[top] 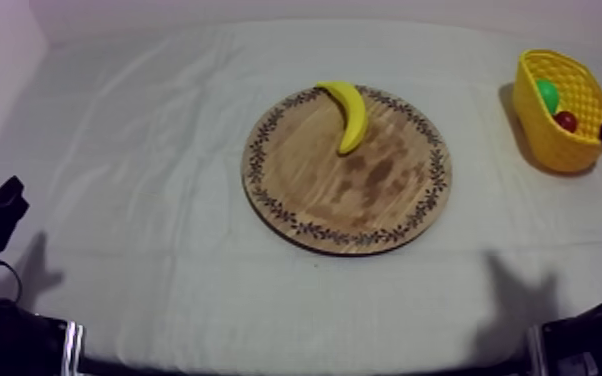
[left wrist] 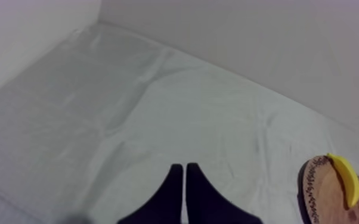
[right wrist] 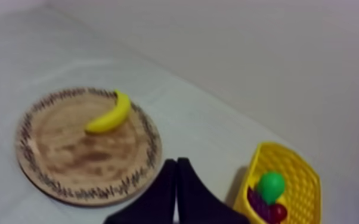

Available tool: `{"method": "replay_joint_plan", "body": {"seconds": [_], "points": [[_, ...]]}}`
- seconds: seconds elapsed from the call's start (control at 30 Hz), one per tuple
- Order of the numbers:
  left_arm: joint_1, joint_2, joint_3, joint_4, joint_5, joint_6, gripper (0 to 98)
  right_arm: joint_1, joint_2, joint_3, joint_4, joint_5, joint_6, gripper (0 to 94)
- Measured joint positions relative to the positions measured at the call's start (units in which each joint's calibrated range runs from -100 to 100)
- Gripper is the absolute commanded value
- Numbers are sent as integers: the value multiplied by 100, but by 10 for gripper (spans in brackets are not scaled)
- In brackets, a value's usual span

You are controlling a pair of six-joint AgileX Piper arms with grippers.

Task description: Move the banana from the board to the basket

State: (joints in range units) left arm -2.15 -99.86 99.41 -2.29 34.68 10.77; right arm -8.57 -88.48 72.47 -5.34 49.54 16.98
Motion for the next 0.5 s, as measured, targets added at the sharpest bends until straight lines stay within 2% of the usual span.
{"method": "replay_joint_plan", "body": {"seconds": [0.3,0.4,0.5], "points": [[0,0,0,0,0,0,1,-1097,1829,-2548,673,492,-718,3],[0,0,0,0,0,0,1,-1309,2551,-3295,706,531,-918,3],[0,0,0,0,0,0,1,-1339,3240,-4014,577,533,-990,3]]}}
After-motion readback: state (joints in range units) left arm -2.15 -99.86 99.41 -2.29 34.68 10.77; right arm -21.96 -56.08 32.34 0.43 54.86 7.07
